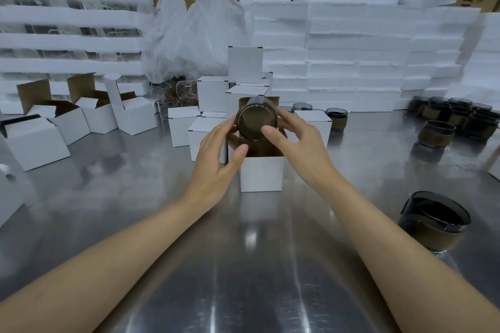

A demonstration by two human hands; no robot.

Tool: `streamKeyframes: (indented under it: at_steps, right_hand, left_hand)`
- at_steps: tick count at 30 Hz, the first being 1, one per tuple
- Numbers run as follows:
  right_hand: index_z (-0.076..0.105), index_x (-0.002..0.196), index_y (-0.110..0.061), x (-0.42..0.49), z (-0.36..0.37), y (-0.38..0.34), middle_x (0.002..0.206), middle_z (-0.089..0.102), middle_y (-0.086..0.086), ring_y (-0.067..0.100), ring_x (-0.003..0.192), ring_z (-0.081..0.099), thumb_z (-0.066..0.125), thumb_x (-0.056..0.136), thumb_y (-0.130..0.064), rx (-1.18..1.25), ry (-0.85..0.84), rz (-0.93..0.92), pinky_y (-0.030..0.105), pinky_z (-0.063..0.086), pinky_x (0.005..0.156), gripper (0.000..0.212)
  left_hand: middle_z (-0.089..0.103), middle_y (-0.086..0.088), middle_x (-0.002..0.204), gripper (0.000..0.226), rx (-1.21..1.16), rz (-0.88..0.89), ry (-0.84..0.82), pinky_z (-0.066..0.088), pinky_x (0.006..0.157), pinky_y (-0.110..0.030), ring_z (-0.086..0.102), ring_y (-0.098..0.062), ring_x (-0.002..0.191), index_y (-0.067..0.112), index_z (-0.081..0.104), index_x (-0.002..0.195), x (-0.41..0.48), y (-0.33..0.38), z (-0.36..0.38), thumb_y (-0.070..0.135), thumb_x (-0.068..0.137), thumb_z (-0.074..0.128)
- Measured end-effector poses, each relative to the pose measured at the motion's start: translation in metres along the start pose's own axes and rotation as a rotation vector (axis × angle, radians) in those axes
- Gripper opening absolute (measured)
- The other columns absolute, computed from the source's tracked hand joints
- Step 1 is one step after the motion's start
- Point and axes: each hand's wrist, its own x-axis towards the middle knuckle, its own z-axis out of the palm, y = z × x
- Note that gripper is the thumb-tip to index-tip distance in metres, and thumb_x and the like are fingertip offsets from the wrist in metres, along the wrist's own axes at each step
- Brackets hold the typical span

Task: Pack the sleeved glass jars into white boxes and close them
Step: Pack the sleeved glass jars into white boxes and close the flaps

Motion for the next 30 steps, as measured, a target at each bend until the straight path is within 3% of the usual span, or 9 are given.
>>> streamKeyframes:
  at_steps: [3, 7, 11, 15, 18, 21, 24, 26, 30]
  right_hand:
    - [0.053, 0.128, -0.029, 0.0001, 0.0018, 0.0002, 0.127, 0.059, -0.011, -0.005, 0.115, 0.054, 0.08, 0.075, -0.022, -0.062, 0.047, -0.132, 0.006, 0.036, 0.097, 0.059]
    - [0.051, 0.126, -0.012, 0.0006, 0.0063, 0.0056, 0.127, 0.048, -0.025, -0.016, 0.103, 0.052, 0.066, 0.072, 0.013, -0.228, 0.036, -0.336, 0.0, 0.034, 0.086, 0.062]
    - [0.05, 0.112, -0.016, -0.0002, 0.0074, 0.0041, 0.145, 0.039, -0.002, -0.017, 0.114, 0.046, 0.054, 0.07, 0.022, -0.165, 0.0, -0.383, 0.006, 0.039, 0.089, 0.057]
    - [0.049, 0.104, -0.019, -0.0023, 0.0072, 0.0001, 0.142, 0.048, 0.002, -0.007, 0.124, 0.047, 0.062, 0.072, 0.009, -0.077, -0.062, -0.354, 0.019, 0.041, 0.102, 0.044]
    - [0.047, 0.098, -0.029, -0.0035, 0.0078, -0.0019, 0.134, 0.054, -0.003, -0.002, 0.123, 0.05, 0.069, 0.075, 0.005, -0.082, -0.057, -0.366, 0.027, 0.042, 0.105, 0.047]
    - [0.045, 0.112, -0.035, -0.003, 0.0073, -0.0012, 0.127, 0.057, -0.01, -0.001, 0.117, 0.054, 0.073, 0.073, 0.007, -0.048, -0.043, -0.368, 0.025, 0.043, 0.104, 0.064]
    - [0.053, 0.12, -0.017, -0.0009, 0.0055, 0.0028, 0.125, 0.056, -0.006, 0.005, 0.118, 0.053, 0.075, 0.073, 0.006, -0.13, -0.051, -0.412, 0.028, 0.044, 0.104, 0.057]
    - [0.059, 0.113, -0.009, 0.0003, 0.0039, 0.0037, 0.123, 0.057, 0.001, 0.009, 0.115, 0.054, 0.078, 0.073, -0.003, -0.198, -0.027, -0.477, 0.028, 0.046, 0.099, 0.044]
    - [0.06, 0.095, -0.024, -0.0017, 0.0046, -0.002, 0.093, 0.063, -0.015, 0.0, 0.086, 0.06, 0.081, 0.072, -0.036, -0.159, 0.058, -0.325, 0.009, 0.043, 0.08, 0.033]
  left_hand:
    - [0.054, 0.012, 0.132, 0.046, -0.039, -0.056, 0.011, 0.035, 0.111, -0.041, 0.044, -0.009, 0.129, 0.039, 0.041, 0.129, -0.0001, -0.0004, -0.0014, 0.055, 0.086, 0.046]
    - [0.055, 0.012, 0.125, 0.041, -0.078, -0.076, 0.035, 0.037, 0.108, -0.029, 0.047, -0.003, 0.123, 0.047, 0.042, 0.12, 0.0008, 0.0007, -0.0012, 0.055, 0.081, 0.055]
    - [0.054, 0.02, 0.124, 0.051, -0.044, -0.061, 0.059, 0.035, 0.109, -0.034, 0.045, -0.009, 0.126, 0.051, 0.04, 0.12, 0.0006, 0.0018, 0.0008, 0.046, 0.078, 0.069]
    - [0.049, 0.034, 0.128, 0.059, -0.052, -0.026, 0.089, 0.029, 0.115, -0.043, 0.042, -0.005, 0.131, 0.055, 0.039, 0.123, 0.0023, 0.0003, -0.0002, 0.03, 0.08, 0.071]
    - [0.046, 0.038, 0.126, 0.066, -0.07, 0.007, 0.106, 0.033, 0.11, -0.023, 0.043, 0.001, 0.128, 0.048, 0.039, 0.128, 0.0039, -0.0025, -0.0001, 0.015, 0.08, 0.07]
    - [0.045, 0.037, 0.129, 0.069, -0.092, 0.023, 0.086, 0.032, 0.106, -0.014, 0.043, 0.001, 0.129, 0.033, 0.041, 0.135, 0.0029, -0.0035, 0.0006, 0.002, 0.079, 0.067]
    - [0.046, 0.019, 0.139, 0.068, -0.08, 0.035, 0.047, 0.032, 0.11, -0.02, 0.04, -0.002, 0.133, 0.019, 0.04, 0.142, 0.0017, -0.0017, -0.0003, 0.006, 0.079, 0.063]
    - [0.045, 0.017, 0.141, 0.069, -0.064, 0.027, 0.034, 0.031, 0.11, -0.018, 0.038, 0.0, 0.134, 0.023, 0.036, 0.144, 0.0014, -0.0006, -0.0015, 0.013, 0.081, 0.062]
    - [0.04, 0.014, 0.147, 0.08, -0.08, -0.04, -0.067, 0.032, 0.107, -0.015, 0.034, 0.0, 0.136, 0.028, 0.023, 0.15, -0.0024, -0.0021, -0.0008, 0.036, 0.083, 0.067]
